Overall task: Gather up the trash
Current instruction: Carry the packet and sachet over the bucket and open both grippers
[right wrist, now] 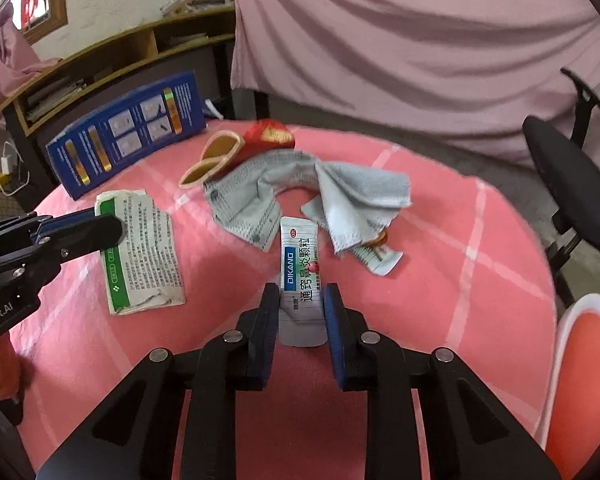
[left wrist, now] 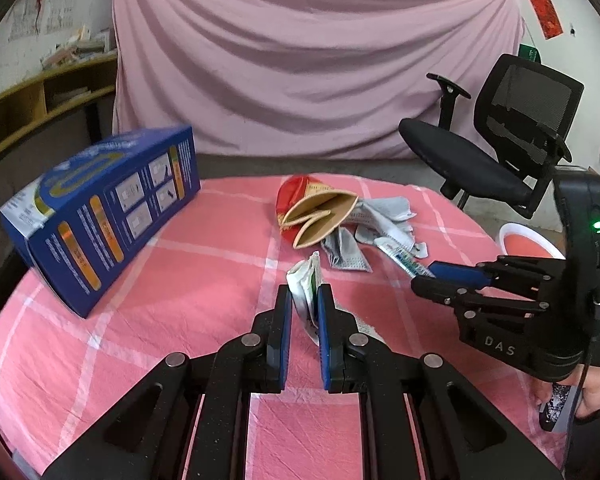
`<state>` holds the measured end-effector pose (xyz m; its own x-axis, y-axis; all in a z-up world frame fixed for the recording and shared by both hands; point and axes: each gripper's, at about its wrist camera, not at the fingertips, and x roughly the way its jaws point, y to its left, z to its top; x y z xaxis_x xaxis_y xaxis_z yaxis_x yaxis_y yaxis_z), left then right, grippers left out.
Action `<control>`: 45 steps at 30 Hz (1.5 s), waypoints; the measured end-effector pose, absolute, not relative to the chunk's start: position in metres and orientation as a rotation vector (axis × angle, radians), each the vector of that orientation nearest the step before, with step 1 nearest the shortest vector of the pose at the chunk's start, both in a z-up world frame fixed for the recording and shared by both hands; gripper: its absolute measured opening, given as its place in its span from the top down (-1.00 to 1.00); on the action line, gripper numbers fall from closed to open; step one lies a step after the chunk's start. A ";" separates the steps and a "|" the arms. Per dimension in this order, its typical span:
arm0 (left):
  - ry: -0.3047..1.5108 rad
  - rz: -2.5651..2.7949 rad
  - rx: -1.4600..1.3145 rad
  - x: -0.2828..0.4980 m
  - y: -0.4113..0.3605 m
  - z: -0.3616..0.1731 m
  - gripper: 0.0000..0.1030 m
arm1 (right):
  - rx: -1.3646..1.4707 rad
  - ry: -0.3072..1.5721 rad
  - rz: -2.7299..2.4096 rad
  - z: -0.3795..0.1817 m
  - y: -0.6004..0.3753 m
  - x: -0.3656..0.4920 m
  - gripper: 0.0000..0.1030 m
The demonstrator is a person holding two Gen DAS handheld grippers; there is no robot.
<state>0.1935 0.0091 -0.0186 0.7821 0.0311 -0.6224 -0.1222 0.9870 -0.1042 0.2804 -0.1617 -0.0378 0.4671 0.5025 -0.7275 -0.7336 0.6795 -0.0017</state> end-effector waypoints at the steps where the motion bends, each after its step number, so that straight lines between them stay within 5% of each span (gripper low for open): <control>1: 0.652 0.089 -0.131 0.191 0.007 -0.017 0.83 | -0.324 0.733 0.766 -0.033 -0.166 0.277 0.60; 26: 0.185 0.017 0.051 0.175 -0.093 0.058 0.89 | 0.012 0.065 0.492 0.054 -0.289 0.219 0.60; 45: 0.209 -0.301 0.008 0.241 -0.228 0.084 0.89 | 0.202 0.083 0.118 0.054 -0.420 0.246 0.59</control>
